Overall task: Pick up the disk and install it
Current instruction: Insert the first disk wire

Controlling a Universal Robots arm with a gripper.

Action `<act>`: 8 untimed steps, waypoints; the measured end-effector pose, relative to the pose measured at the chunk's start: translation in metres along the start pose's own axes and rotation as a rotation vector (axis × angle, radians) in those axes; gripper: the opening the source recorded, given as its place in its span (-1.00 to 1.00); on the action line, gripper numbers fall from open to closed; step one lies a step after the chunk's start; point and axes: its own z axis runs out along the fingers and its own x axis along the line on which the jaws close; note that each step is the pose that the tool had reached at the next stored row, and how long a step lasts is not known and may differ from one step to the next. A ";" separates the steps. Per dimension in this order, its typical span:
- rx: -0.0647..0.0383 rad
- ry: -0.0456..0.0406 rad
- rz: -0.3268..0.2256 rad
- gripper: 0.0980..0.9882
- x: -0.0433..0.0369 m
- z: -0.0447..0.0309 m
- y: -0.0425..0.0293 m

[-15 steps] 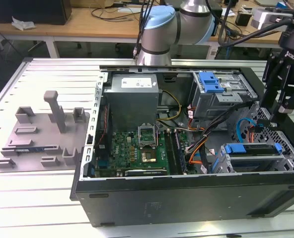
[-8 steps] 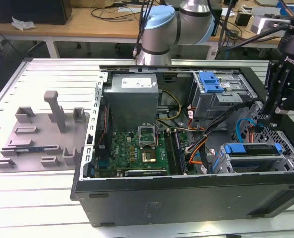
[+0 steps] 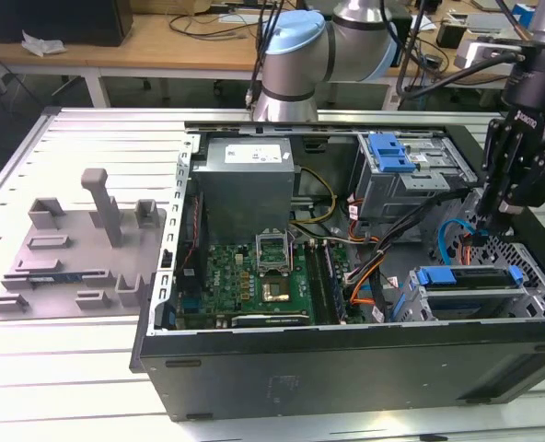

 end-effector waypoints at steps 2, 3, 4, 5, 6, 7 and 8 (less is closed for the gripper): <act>-0.004 0.0058 -0.001 -0.38 -0.0006 0.0010 -0.0008; -0.007 0.0073 -0.002 -0.38 -0.0007 0.0014 -0.0011; -0.010 0.0080 -0.002 -0.38 -0.0009 0.0021 -0.0010; -0.010 0.0081 -0.003 -0.38 -0.0009 0.0024 -0.0010; -0.010 0.0083 -0.003 -0.38 -0.0010 0.0027 -0.0010; -0.011 0.0084 -0.003 -0.38 -0.0013 0.0031 -0.0014; -0.011 0.0088 -0.003 -0.38 -0.0015 0.0033 -0.0019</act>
